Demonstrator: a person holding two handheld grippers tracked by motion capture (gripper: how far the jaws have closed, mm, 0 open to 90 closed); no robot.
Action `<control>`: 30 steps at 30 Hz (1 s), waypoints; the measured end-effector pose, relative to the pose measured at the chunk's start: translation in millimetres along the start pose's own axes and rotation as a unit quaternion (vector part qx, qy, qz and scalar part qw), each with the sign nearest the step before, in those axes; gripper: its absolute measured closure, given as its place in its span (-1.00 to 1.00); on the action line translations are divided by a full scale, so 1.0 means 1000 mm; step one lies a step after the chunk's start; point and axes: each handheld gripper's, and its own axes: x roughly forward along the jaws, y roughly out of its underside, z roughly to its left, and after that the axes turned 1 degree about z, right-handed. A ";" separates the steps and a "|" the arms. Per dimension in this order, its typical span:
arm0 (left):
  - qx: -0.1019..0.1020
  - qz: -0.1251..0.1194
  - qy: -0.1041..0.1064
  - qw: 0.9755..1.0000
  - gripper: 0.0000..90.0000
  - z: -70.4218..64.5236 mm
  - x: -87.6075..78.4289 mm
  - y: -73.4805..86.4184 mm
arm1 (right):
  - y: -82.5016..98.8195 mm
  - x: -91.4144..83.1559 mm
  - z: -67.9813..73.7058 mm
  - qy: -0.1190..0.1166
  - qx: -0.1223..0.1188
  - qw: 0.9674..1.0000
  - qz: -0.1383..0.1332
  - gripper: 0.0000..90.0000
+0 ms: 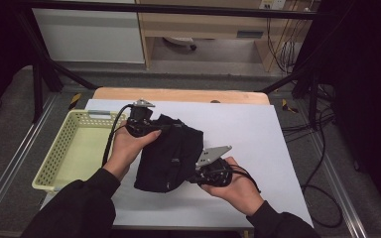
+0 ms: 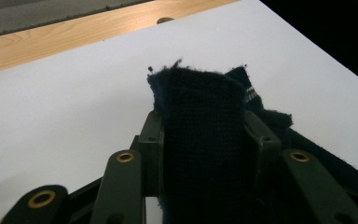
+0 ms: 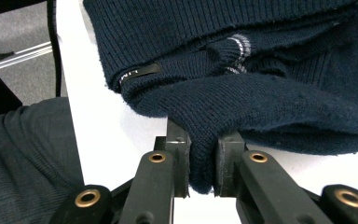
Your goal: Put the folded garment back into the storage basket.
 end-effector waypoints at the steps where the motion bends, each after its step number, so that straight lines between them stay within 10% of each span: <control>1: 0.000 -0.001 -0.001 1.000 0.30 0.001 -0.001 0.000 | -0.002 0.000 0.000 0.001 0.001 1.000 0.002 0.77; 30: -0.015 -0.027 -0.022 0.999 0.30 0.021 -0.043 -0.017 | -0.054 -0.005 0.000 0.008 -0.050 0.999 -0.013 0.78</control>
